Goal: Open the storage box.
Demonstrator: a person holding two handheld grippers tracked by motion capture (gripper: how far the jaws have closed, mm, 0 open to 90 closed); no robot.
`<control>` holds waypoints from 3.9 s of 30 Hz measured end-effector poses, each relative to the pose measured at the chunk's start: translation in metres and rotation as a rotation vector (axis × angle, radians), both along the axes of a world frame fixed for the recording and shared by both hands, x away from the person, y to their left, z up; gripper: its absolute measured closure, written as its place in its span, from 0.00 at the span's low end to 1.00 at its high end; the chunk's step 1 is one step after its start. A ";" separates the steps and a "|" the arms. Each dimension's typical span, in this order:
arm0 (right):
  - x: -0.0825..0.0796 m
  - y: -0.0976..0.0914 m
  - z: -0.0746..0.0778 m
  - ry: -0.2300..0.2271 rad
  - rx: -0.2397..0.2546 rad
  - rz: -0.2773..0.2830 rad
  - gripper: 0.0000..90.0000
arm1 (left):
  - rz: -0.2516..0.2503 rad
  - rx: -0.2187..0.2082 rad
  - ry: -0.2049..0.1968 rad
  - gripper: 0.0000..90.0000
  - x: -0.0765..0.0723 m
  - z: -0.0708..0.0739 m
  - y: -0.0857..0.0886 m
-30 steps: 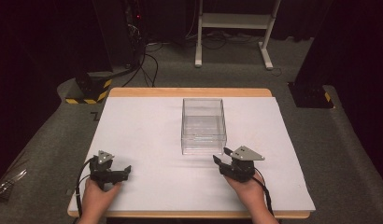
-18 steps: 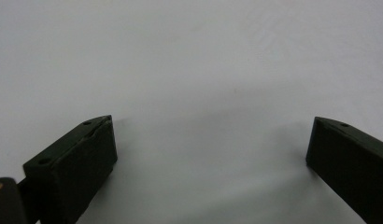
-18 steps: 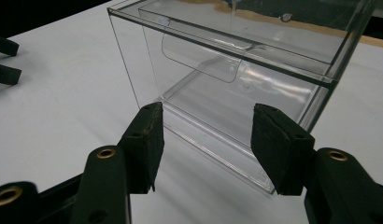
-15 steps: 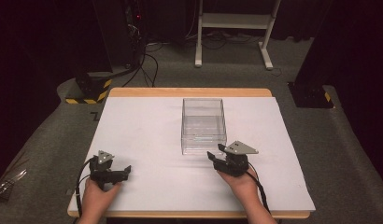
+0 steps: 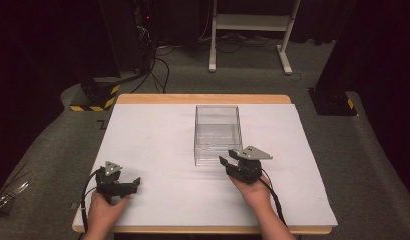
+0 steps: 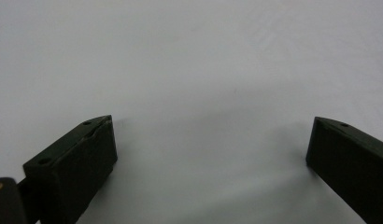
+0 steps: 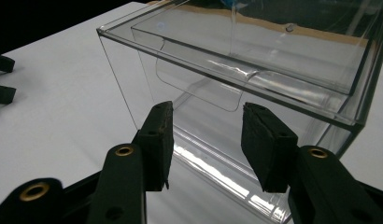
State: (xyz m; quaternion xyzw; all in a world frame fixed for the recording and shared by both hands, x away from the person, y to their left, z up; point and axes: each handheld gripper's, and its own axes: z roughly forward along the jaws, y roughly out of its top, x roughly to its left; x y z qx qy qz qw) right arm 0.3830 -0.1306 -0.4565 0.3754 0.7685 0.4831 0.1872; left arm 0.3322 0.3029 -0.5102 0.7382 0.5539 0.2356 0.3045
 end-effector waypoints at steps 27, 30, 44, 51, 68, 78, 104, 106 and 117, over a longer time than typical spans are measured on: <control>0.019 -0.004 -0.006 0.001 0.046 0.089 0.75 | -0.002 0.003 -0.001 0.02 0.000 0.000 0.000; 0.021 -0.008 -0.007 -0.001 0.048 0.092 0.83 | -0.002 0.002 -0.001 0.02 0.000 0.000 0.000; 0.015 -0.017 -0.007 -0.013 0.049 0.115 0.93 | 0.001 0.000 -0.003 0.02 0.000 0.000 0.000; 0.008 -0.020 -0.009 -0.015 0.062 0.117 0.95 | 0.000 0.000 -0.003 0.02 0.000 0.000 0.000; 0.019 -0.011 -0.012 0.004 0.090 0.186 0.81 | 0.001 -0.001 -0.003 0.02 0.000 0.000 0.000; 0.017 -0.015 -0.012 0.014 0.101 0.207 0.85 | 0.001 -0.001 -0.003 0.02 0.000 0.000 0.000; -0.023 -0.017 -0.011 -0.002 0.080 0.248 0.88 | -0.001 0.003 -0.002 0.02 0.000 0.000 0.000; -0.027 -0.017 -0.010 -0.002 0.076 0.253 0.89 | 0.000 0.003 -0.003 0.02 0.000 0.000 0.000; -0.046 -0.019 -0.009 0.003 0.066 0.272 0.89 | -0.001 0.002 -0.002 0.02 0.000 0.000 0.000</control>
